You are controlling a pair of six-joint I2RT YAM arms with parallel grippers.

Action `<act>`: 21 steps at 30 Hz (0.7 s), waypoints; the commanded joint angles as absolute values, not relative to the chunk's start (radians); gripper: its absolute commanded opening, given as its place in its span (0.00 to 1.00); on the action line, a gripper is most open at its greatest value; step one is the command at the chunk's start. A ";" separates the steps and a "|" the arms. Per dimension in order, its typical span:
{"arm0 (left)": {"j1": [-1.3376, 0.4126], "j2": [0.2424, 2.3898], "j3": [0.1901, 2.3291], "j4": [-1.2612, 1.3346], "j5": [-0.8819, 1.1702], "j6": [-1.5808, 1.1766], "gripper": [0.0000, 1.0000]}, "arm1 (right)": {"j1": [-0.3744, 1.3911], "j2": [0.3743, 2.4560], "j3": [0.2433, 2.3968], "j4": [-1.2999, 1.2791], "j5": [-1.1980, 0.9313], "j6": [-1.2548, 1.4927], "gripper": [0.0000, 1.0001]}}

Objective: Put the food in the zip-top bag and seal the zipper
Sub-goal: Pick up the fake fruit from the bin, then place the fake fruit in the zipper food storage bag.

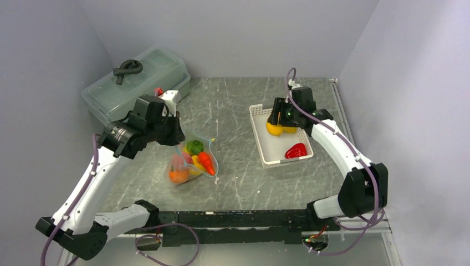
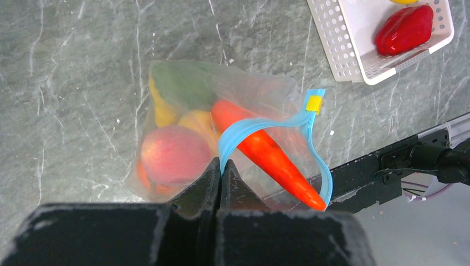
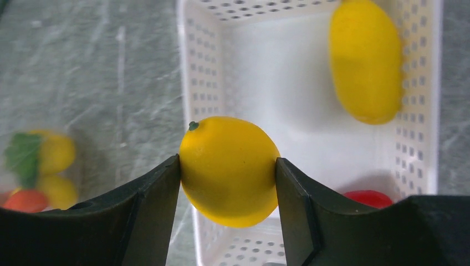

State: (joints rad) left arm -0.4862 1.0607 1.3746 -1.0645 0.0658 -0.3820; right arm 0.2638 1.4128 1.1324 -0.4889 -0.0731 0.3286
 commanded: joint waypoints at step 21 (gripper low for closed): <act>-0.489 1.097 1.397 -1.002 0.083 -0.390 0.00 | 0.555 1.191 1.288 -0.231 -0.483 0.486 0.32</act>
State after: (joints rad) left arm -0.4862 1.0969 1.3746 -1.0523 0.0662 -0.3820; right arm 0.4889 1.2167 1.2274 -0.3260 -0.4572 0.4572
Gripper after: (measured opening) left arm 0.014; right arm 0.613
